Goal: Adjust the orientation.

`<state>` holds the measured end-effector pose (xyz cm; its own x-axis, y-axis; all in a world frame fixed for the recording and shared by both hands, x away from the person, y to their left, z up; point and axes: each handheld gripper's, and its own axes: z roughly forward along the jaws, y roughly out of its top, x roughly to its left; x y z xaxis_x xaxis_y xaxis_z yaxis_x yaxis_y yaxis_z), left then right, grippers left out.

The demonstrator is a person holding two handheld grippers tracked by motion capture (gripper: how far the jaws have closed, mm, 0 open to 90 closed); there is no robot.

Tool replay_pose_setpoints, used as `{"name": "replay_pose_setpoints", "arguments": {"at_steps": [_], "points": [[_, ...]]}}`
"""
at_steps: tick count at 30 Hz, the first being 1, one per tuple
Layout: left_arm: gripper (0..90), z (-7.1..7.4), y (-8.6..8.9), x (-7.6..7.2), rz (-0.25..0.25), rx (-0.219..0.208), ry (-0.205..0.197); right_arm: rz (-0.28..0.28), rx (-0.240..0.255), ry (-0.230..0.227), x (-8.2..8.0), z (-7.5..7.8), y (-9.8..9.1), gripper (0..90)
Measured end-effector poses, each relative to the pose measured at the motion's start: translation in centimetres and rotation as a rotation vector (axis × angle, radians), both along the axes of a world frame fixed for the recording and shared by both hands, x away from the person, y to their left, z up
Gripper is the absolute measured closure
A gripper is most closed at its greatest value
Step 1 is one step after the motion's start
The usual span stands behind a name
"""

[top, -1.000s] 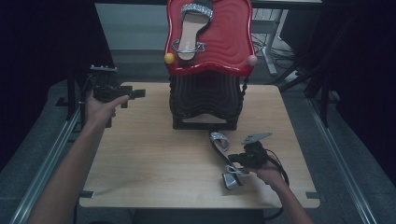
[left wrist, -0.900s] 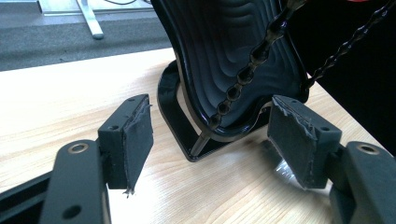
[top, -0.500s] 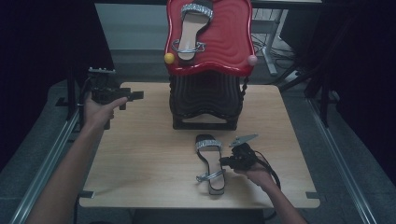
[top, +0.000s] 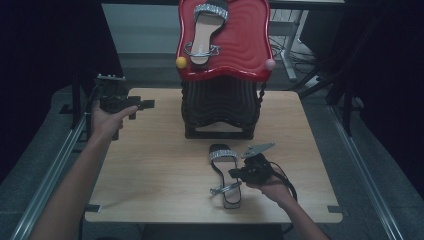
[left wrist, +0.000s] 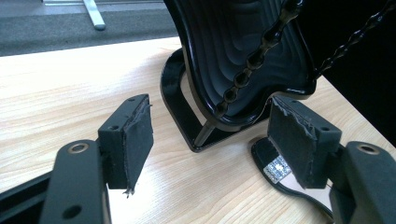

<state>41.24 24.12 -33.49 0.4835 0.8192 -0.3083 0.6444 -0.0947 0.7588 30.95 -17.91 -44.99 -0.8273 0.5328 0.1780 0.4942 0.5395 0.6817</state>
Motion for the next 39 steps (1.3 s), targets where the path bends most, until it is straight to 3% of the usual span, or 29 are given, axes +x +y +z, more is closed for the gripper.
{"name": "replay_pose_setpoints", "arguments": {"at_steps": [1,3,4,6,9,13,15,21,27,30,39], "points": [[30.9,-0.1,0.1,0.1,0.001,0.002,0.003,0.041,0.001,-0.009,-0.9,0.4,1.2,90.0],[30.8,-0.2,0.1,0.1,0.005,-0.001,0.006,0.063,-0.007,-0.011,-1.3,0.5,1.8,90.0],[30.9,-0.4,0.0,0.1,0.007,-0.001,0.011,0.099,-0.04,-0.005,-2.2,0.1,3.1,90.0],[30.9,-0.5,0.0,0.0,0.005,0.001,0.011,0.11,-0.055,-0.004,-2.5,-0.1,3.5,90.0],[30.9,-0.6,-0.1,-0.1,0.002,0.002,0.011,0.127,-0.132,-0.007,-3.7,-1.4,4.1,90.0],[30.8,-0.6,0.1,-0.1,0.003,-0.002,0.013,0.129,-0.188,-0.015,-4.1,-2.3,3.9,90.0],[30.8,-0.5,0.2,-0.1,0.005,-0.002,0.011,0.122,-0.175,-0.021,-4.2,-2.3,3.5,90.0],[30.8,-0.6,0.1,-0.1,0.005,-0.007,0.014,0.117,-0.216,-0.034,-4.5,-2.1,2.6,90.0],[30.7,-0.8,0.3,-0.1,0.008,-0.008,0.016,0.152,-0.234,-0.023,-5.1,-2.4,3.4,90.0],[30.8,-0.9,0.4,-0.1,0.01,-0.01,0.019,0.163,-0.272,-0.024,-5.4,-2.8,3.9,90.0],[30.7,-1.1,0.4,-0.2,0.006,-0.011,0.02,0.094,-0.293,-0.019,-5.0,-2.6,0.8,90.0]]}}
